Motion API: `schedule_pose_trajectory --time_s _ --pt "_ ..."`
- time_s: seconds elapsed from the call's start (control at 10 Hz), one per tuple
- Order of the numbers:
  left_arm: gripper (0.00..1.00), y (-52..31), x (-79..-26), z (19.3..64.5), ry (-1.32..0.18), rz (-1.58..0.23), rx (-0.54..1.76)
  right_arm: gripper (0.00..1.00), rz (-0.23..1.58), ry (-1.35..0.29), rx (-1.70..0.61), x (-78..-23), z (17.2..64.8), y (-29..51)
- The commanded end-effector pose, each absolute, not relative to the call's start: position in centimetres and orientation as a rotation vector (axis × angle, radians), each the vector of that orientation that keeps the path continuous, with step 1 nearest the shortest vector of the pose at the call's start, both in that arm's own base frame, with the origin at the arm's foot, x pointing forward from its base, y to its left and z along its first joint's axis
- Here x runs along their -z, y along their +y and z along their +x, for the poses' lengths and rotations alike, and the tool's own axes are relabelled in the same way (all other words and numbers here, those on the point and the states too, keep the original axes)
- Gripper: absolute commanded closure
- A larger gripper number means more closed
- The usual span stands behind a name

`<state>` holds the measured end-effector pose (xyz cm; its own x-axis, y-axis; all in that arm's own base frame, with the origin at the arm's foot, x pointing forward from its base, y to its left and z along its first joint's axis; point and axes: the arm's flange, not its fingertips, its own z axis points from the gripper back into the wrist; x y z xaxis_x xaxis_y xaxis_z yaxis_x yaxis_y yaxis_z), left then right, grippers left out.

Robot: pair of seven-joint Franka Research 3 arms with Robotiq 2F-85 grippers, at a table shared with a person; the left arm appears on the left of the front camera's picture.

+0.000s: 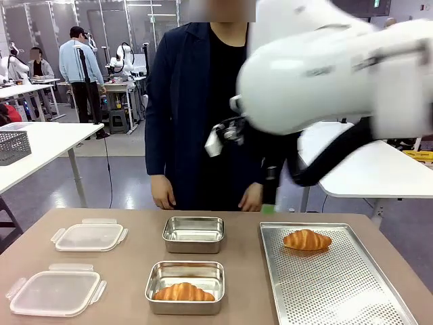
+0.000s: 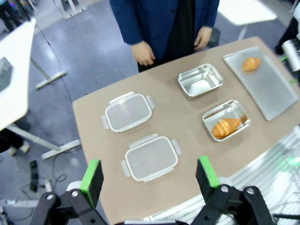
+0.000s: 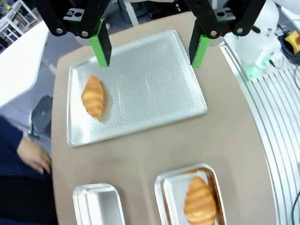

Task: Place the bread into the airtight container.
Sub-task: Pick up a Butter Roll and place it into an empty Airtight Container.

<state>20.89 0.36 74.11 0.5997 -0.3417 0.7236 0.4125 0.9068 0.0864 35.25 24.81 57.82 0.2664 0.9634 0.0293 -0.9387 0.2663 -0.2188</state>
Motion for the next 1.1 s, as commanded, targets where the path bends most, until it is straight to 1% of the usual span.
schedule_pose_trajectory --time_s 0.0,0.1,0.2,0.3,0.4,0.5,0.6,0.7,0.8,0.9,1.0 --pt "0.00 0.3 -74.3 21.0 -0.819 -0.094 0.450 0.16 -0.170 -0.265 -1.224 -58.2 33.6 19.6" --pt "0.00 0.3 -74.3 21.0 -0.819 -0.094 0.450 0.16 -0.145 -0.343 -1.097 -59.8 32.0 15.5" --pt "0.00 0.3 -74.3 21.0 -0.819 -0.094 0.450 0.16 -0.117 -0.379 -1.030 -60.6 31.6 13.3" --pt "0.00 0.3 -74.3 21.0 -0.819 -0.094 0.450 0.16 -0.045 -0.370 -0.967 -61.2 31.0 10.5" --pt "0.00 0.3 -74.3 21.0 -0.819 -0.094 0.450 0.16 -0.047 -0.352 -0.925 -60.6 31.6 8.7" --pt "0.00 0.3 -74.3 21.0 -0.819 -0.094 0.450 0.16 0.006 -0.363 -0.977 -59.2 32.8 7.7" --pt "0.00 0.3 -74.3 21.0 -0.819 -0.094 0.450 0.16 0.020 -0.369 -1.092 -56.7 34.8 7.0" --pt "0.00 0.3 -74.3 21.0 -0.819 -0.094 0.450 0.16 -0.043 -0.381 -1.161 -53.3 37.7 6.4" --pt "0.00 0.3 -74.3 21.0 -0.819 -0.094 0.450 0.16 -0.122 -0.264 -1.135 -51.0 39.7 6.3" --pt "0.00 0.3 -74.3 21.0 -0.819 -0.094 0.450 0.16 -0.094 -0.243 -1.152 -49.5 41.2 6.7" --pt "0.00 0.3 -74.3 21.0 -0.819 -0.094 0.450 0.16 -0.102 -0.195 -1.123 -47.9 42.8 7.0"
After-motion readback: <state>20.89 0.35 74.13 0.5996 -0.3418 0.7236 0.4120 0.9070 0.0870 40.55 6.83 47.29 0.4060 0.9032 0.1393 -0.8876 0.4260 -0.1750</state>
